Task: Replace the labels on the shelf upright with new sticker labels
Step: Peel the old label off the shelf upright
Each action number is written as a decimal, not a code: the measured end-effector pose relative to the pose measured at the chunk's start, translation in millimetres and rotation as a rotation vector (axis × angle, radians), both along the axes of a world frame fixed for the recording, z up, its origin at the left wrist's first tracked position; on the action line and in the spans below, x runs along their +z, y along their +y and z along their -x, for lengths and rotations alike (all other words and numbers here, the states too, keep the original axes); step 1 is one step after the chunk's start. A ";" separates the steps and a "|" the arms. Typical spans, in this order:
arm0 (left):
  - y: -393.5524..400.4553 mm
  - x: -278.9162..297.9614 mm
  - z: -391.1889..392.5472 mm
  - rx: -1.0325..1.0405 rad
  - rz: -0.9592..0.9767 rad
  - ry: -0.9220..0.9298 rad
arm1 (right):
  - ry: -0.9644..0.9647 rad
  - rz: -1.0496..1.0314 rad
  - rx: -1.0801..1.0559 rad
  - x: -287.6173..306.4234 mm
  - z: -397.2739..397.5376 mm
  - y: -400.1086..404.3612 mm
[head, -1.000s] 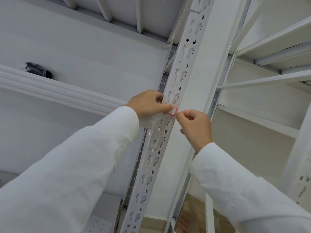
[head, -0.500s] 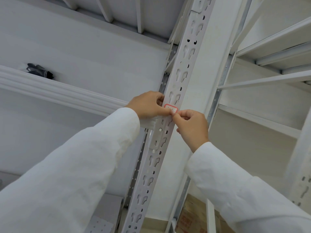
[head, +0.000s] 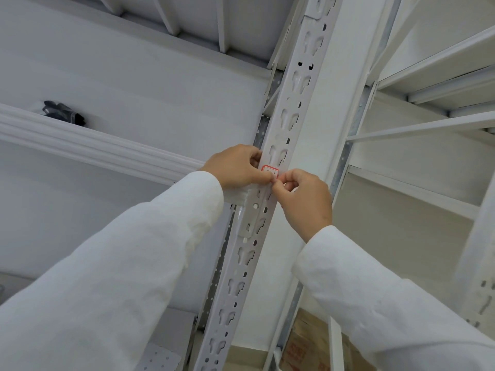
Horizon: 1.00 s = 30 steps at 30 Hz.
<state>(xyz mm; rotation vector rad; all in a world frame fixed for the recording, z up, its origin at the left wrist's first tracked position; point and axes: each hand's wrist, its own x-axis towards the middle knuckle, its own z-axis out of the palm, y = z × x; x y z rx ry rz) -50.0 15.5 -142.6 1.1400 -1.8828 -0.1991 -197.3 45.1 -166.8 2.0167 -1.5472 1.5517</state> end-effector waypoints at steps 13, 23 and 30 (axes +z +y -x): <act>1.2 2.0 -1.5 -0.030 -0.011 0.000 | -0.045 0.024 -0.007 3.6 3.4 1.6; 3.3 0.9 -0.1 -0.044 -0.024 0.036 | 0.015 0.031 0.010 7.7 2.2 0.7; 4.4 4.0 2.4 -0.043 -0.056 0.057 | 0.234 0.131 -0.038 5.6 7.3 0.4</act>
